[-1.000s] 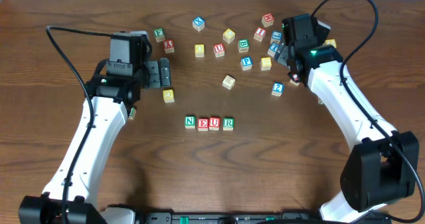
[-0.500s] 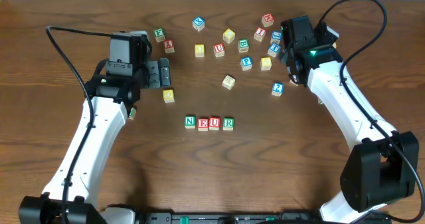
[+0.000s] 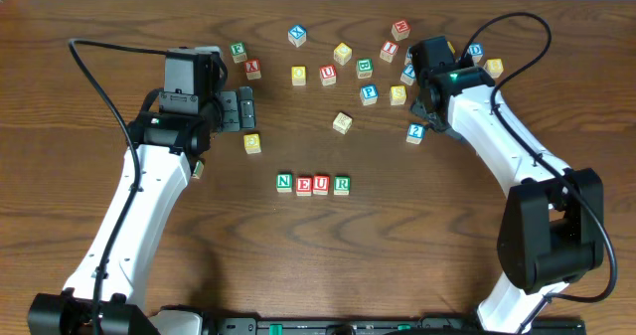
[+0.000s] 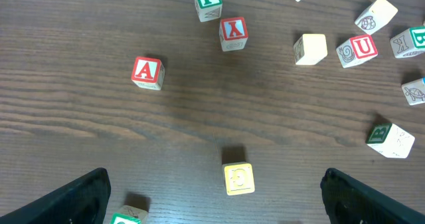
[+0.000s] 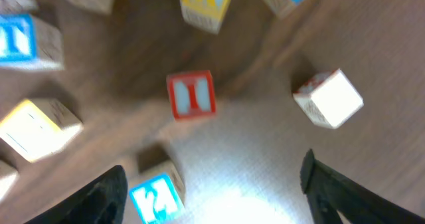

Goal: Spell out NEURIPS
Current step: 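Lower the right gripper around the red I block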

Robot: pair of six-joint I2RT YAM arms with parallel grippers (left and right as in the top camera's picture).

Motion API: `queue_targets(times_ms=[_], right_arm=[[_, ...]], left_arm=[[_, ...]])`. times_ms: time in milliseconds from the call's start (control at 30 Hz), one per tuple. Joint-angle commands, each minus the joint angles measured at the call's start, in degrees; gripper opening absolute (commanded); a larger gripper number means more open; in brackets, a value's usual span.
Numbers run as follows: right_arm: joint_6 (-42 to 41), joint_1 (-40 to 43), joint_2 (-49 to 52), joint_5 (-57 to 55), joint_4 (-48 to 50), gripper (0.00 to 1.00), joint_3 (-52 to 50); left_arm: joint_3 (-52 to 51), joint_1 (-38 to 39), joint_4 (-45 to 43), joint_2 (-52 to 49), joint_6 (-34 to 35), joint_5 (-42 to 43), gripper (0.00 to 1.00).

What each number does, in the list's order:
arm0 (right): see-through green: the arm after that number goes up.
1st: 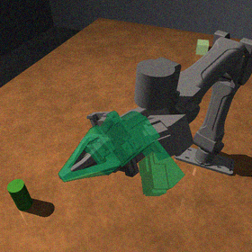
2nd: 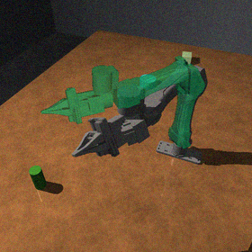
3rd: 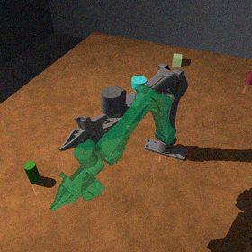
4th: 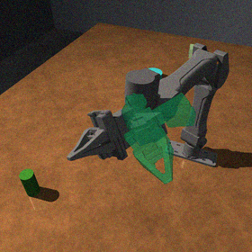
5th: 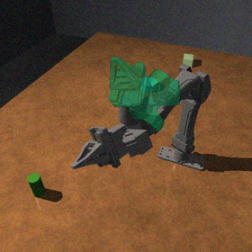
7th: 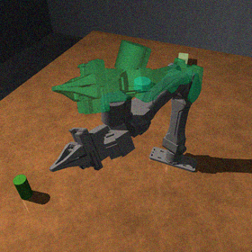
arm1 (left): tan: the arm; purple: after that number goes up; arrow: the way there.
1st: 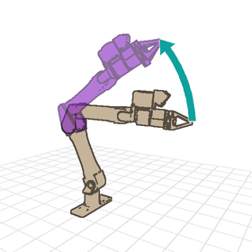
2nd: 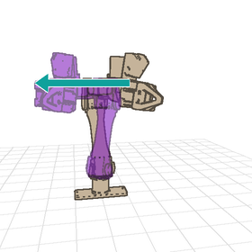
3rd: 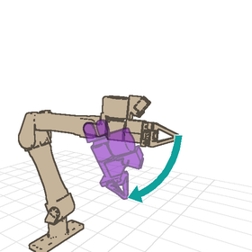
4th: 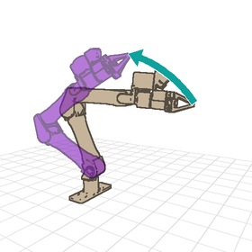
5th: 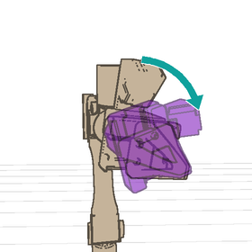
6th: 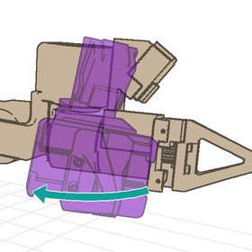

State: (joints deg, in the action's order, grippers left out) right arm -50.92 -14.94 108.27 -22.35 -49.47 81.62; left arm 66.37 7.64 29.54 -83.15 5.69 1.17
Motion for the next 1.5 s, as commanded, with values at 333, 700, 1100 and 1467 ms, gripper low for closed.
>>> queue_targets(times_ms=[333, 700, 1100, 1467], right_arm=[[2.4, 5.4, 0.2, 5.4, -8.5, 0.74, 9.6], [5.8, 5.5, 7.1, 11.6, -4.2, 0.70, 9.7], [6.7, 5.6, 10.4, 12.0, -3.5, 0.70, 11.5], [10.6, 6.0, 10.4, 10.3, -0.1, 0.70, 11.8]], left_arm=[[1.4, -0.2, 0.0, 1.0, -0.5, -0.3, 1.00], [1.4, -0.2, 0.0, 1.0, -0.5, -0.3, 0.99], [1.4, -0.2, 0.0, 1.0, -0.5, -0.3, 0.99], [1.4, -0.2, 0.0, 1.0, -0.5, -0.3, 1.00]])
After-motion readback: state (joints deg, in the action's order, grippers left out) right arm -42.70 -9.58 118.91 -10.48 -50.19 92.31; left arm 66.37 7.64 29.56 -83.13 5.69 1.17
